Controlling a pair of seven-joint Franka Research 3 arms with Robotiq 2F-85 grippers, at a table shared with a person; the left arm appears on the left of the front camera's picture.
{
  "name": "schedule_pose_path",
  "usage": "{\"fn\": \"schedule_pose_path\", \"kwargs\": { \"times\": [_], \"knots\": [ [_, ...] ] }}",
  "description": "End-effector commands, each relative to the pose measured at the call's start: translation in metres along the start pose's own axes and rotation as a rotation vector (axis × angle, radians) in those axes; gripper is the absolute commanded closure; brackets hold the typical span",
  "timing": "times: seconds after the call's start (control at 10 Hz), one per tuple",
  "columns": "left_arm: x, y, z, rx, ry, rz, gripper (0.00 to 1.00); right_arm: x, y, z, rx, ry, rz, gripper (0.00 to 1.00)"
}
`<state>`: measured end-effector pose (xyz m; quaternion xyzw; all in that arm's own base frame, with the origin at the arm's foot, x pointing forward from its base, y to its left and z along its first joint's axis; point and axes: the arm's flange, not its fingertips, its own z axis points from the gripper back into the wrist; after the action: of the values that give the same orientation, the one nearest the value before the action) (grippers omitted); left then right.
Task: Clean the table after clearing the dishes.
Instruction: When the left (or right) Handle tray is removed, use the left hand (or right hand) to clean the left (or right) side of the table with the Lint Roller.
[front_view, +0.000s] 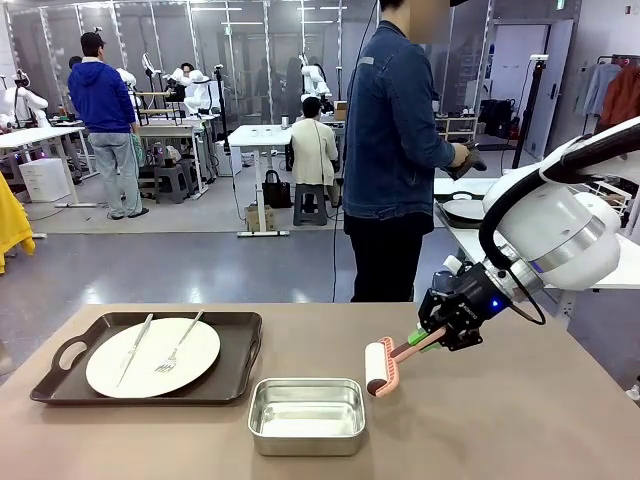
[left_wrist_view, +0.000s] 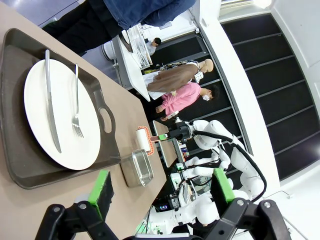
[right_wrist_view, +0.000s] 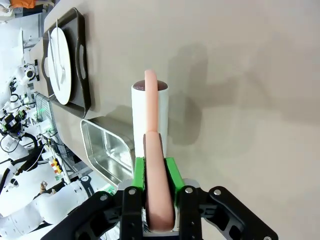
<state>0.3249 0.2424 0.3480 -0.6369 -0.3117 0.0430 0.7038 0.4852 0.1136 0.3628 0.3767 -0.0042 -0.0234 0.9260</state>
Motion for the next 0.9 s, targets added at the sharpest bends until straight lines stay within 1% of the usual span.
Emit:
{"fn": "schedule_pose_path", "kwargs": {
  "times": [0.0,0.2,0.3,0.4,0.6,0.7,0.8],
  "knots": [
    [-0.001,-0.001,0.005,-0.01,0.01,-0.015,0.0,0.0,-0.018,-0.005,0.024,-0.043,0.033,0.78],
    [-0.001,-0.001,0.005,-0.01,0.01,-0.015,0.0,0.003,-0.033,0.004,-0.003,-0.049,0.057,0.78],
    [-0.001,-0.001,0.005,-0.01,0.01,-0.015,0.0,0.006,-0.042,0.012,0.015,-0.053,0.022,0.78],
    [-0.001,-0.001,0.005,-0.01,0.01,-0.015,0.0,0.009,-0.055,0.02,-0.006,-0.063,0.007,0.78],
    [-0.001,-0.001,0.005,-0.01,0.01,-0.015,0.0,0.014,-0.076,0.039,-0.078,-0.087,0.0,0.78],
    [-0.001,-0.001,0.005,-0.01,0.01,-0.015,0.0,0.018,-0.083,0.046,-0.117,-0.052,0.004,0.78],
    [-0.001,-0.001,0.005,-0.01,0.01,-0.015,0.0,0.022,-0.092,0.051,-0.204,-0.032,-0.004,0.78]
  ]
}}
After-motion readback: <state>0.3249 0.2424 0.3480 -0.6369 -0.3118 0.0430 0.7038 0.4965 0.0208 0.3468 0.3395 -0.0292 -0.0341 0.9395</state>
